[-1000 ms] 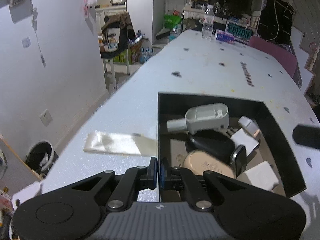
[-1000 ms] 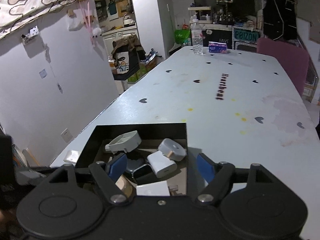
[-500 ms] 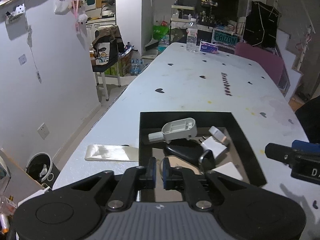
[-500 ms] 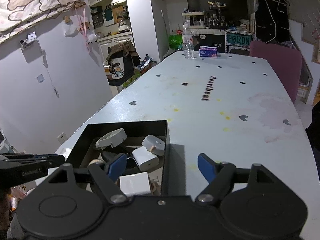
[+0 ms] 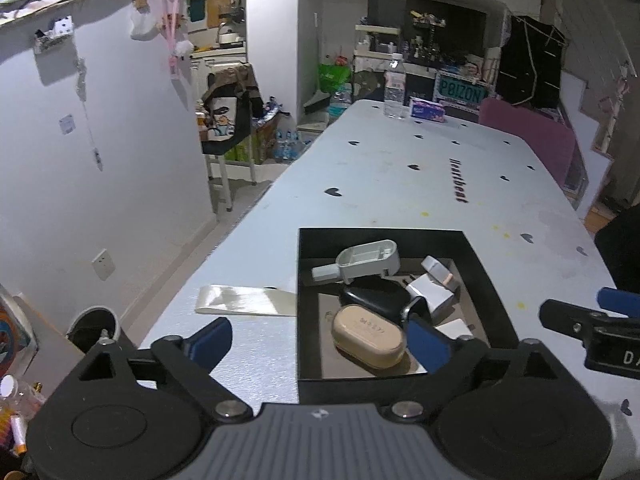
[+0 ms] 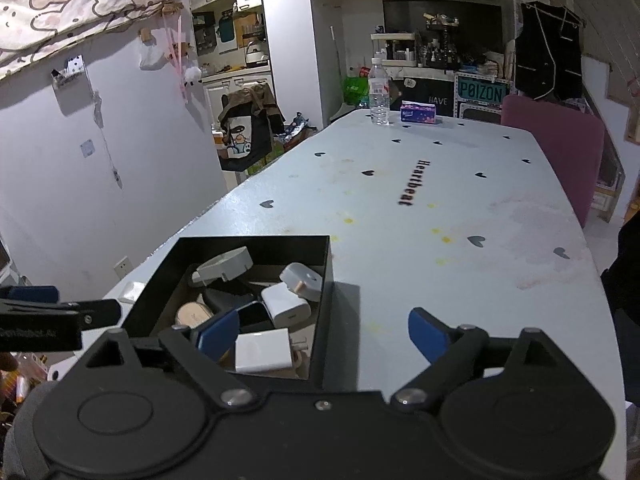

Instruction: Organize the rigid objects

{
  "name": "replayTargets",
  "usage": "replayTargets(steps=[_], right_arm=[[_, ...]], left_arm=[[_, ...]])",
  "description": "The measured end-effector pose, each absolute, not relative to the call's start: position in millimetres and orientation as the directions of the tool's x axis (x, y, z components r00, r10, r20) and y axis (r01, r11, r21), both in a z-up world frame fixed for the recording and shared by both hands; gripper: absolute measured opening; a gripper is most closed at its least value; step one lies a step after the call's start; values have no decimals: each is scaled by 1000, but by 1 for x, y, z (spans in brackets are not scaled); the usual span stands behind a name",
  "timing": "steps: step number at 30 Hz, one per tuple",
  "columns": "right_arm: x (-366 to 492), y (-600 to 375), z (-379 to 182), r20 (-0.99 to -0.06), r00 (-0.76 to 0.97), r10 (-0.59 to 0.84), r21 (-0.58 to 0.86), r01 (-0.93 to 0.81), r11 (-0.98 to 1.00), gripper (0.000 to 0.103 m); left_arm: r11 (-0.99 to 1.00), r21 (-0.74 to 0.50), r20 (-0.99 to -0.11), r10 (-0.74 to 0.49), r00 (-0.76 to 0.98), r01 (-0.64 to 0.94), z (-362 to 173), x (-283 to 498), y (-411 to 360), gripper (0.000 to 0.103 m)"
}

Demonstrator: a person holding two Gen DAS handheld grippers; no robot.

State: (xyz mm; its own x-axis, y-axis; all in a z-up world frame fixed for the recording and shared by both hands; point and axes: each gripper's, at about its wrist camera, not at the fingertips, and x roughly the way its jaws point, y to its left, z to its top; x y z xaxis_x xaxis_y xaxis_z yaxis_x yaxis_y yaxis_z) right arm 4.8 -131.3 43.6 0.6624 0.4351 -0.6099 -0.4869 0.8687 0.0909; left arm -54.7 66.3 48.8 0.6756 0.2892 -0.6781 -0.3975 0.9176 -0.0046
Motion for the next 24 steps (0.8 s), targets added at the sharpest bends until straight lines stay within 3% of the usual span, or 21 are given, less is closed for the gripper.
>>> replayTargets(steps=[7,24], right_arm=[[2,-132,40,-632,662,404,49,-485,873,100],[4,-130,34,-658,656,370,25,-471,882,100]], left_arm=[[900,5,-686,320,654,-435,45,-61,70,101],[907,40,-707,322,629,-419,39,-63,67,102]])
